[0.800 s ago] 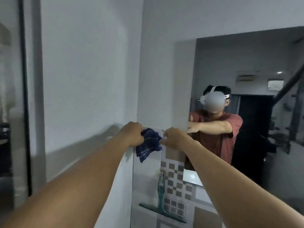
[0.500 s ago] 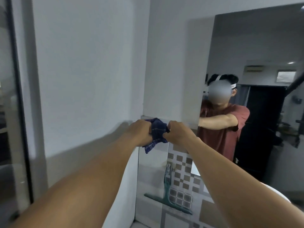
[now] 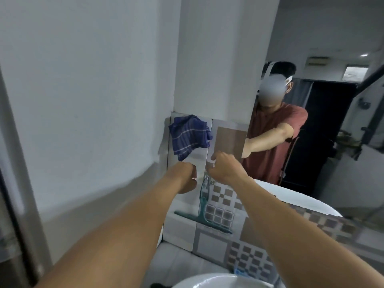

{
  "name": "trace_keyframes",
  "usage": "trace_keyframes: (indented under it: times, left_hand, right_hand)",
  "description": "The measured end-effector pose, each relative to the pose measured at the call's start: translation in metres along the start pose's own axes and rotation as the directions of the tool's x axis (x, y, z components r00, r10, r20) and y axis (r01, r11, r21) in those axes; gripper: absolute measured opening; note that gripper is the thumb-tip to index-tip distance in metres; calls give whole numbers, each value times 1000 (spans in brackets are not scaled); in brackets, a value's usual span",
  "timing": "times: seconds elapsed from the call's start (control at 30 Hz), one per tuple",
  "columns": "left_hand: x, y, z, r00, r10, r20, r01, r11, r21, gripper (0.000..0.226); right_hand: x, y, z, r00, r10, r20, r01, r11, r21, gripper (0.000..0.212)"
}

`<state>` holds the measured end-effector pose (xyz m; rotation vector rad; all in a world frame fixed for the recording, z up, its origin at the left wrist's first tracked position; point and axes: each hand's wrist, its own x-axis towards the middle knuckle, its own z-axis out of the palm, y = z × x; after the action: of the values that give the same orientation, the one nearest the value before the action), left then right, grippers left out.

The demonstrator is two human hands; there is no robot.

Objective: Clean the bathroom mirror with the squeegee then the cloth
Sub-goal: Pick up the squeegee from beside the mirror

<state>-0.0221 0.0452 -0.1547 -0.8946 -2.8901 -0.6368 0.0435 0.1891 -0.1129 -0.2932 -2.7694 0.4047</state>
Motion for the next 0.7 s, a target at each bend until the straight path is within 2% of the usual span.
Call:
trace_keyframes:
  times: [0.27,0.37,0.53,0.7]
  left_hand:
    - [19,-13,52,997,-71,-19,66,983,-169,26]
    - [25,-17,68,996,-89,-13,83,966,-243,26]
    - [33,-19,97,989,-146,27,145,915,-375,14]
    - [36,-16,113,984,-175,24,166,865,-474,13]
  right_hand:
    - [-4,25,47,993,28,118,-22,998,-57,27]
    - [-4,32,65,995,27,91,-24,999,-35,24]
    - [-4,40,92,998,54,20,-56,996,76,35]
    - [-8,44,108,995,79,-53,-68,982,178,35]
